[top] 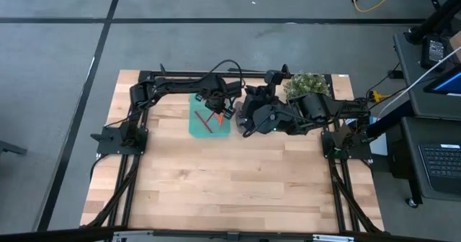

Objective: Sort pens & pencils
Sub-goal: Put the red pencil into the green bin, then return to Home Position

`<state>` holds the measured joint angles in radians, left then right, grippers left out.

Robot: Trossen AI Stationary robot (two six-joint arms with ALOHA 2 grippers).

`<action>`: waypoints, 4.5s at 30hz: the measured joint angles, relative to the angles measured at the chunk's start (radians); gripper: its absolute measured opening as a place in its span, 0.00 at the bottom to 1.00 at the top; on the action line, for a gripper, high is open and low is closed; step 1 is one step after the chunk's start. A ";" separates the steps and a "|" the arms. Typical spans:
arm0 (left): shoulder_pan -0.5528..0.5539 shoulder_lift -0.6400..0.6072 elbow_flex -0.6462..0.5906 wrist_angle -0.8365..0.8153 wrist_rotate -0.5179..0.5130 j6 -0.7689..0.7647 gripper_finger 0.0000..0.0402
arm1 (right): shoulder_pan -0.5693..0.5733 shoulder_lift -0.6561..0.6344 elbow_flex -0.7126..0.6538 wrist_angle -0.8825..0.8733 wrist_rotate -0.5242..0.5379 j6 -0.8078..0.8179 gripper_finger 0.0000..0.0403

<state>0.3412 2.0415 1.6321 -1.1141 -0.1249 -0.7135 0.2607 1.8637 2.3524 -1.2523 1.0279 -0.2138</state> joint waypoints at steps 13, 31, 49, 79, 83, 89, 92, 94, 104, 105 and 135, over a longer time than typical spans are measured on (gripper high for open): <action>-0.006 -0.003 -0.023 0.066 0.012 0.072 0.25 | 0.000 0.000 0.000 0.000 0.000 0.000 0.10; -0.373 -0.595 -0.052 -0.112 -0.391 0.089 0.25 | 0.191 -0.222 0.001 -0.121 0.387 0.172 0.10; -1.105 -1.082 -0.734 0.001 -0.875 -0.541 0.25 | 0.452 -0.637 -0.644 -0.316 -0.089 0.998 0.10; -1.387 -1.266 -1.090 -0.458 -1.012 -1.351 0.24 | 0.249 -1.655 -1.377 -0.321 -0.173 1.274 0.01; -1.421 -1.272 -1.104 -0.458 -1.022 -1.380 0.24 | 0.105 -1.704 -1.377 -0.319 -0.220 1.174 0.05; -1.454 -1.271 -1.105 -0.449 -1.077 -1.432 0.24 | -0.125 -1.771 -1.410 -0.258 -0.336 1.018 0.08; -1.454 -1.264 -1.105 -0.399 -1.188 -1.397 0.24 | -0.224 -1.823 -1.517 -0.054 -0.417 0.843 0.09; -1.438 -1.250 -1.106 -0.336 -1.266 -1.359 0.24 | -0.269 -1.853 -1.609 0.123 -0.510 0.719 0.09; -1.305 -1.111 -1.106 0.086 -1.323 -0.954 0.25 | -0.339 -1.857 -1.864 0.629 -0.795 0.576 0.09; -1.306 -1.096 -1.106 0.087 -1.324 -0.956 0.25 | -0.339 -1.857 -1.888 0.667 -0.795 0.571 0.09; -1.264 -1.065 -1.336 0.580 -1.333 -0.611 0.25 | -0.338 -1.856 -2.258 0.981 -0.738 0.556 0.09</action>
<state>-0.9230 0.9764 0.2966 -0.5340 -1.4575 -1.3241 -0.0776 0.0081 0.0948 -0.2710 0.2898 0.3417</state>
